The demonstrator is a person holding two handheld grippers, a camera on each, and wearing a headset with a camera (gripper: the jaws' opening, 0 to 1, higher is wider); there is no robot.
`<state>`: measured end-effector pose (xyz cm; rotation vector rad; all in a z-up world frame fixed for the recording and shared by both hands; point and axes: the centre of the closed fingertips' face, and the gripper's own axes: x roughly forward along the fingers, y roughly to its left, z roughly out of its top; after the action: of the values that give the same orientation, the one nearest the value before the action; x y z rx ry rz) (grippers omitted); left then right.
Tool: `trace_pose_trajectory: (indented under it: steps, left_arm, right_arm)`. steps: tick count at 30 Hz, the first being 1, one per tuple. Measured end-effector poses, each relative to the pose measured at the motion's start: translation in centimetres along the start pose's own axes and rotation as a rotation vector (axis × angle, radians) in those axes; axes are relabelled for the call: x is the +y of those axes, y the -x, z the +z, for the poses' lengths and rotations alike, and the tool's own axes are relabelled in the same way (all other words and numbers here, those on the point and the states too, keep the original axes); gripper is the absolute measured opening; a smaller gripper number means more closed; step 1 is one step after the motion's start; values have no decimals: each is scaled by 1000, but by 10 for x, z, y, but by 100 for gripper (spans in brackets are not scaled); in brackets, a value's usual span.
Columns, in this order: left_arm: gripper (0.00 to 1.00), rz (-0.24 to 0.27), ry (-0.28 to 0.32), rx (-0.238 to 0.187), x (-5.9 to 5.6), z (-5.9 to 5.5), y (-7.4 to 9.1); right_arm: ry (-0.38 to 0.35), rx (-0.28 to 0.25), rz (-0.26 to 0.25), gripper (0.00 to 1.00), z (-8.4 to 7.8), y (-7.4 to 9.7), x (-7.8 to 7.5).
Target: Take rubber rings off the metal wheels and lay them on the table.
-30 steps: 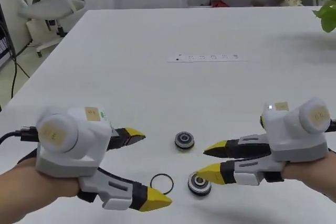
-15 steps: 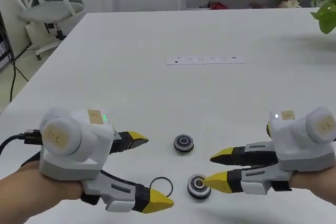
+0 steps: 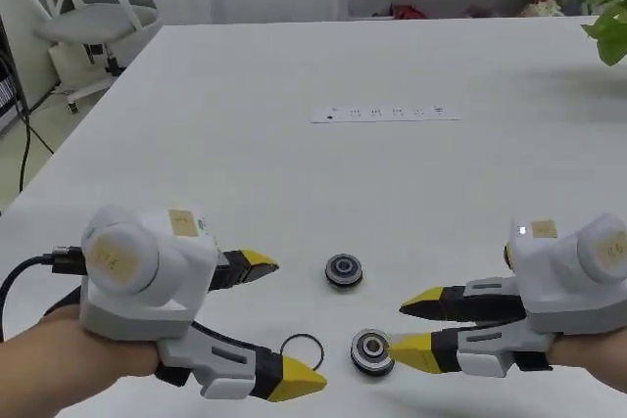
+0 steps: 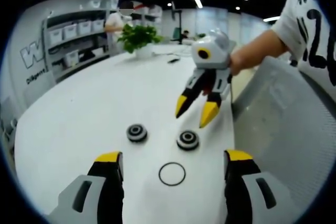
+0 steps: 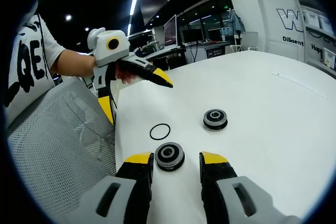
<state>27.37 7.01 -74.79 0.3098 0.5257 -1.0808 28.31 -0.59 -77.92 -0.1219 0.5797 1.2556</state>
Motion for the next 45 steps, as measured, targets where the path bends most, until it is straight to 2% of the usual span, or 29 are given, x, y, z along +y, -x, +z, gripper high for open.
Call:
trace_pose_trajectory:
  steps: [24, 45]
  left_arm:
    - [78, -18, -5, 11, -1, 0, -11]
    - [76, -43, -25, 35, -5, -2, -23]
  right_arm:
    - [-4, 8, 8, 33, -9, -2, 2]
    - [34, 42, 6, 33, -17, -3, 6]
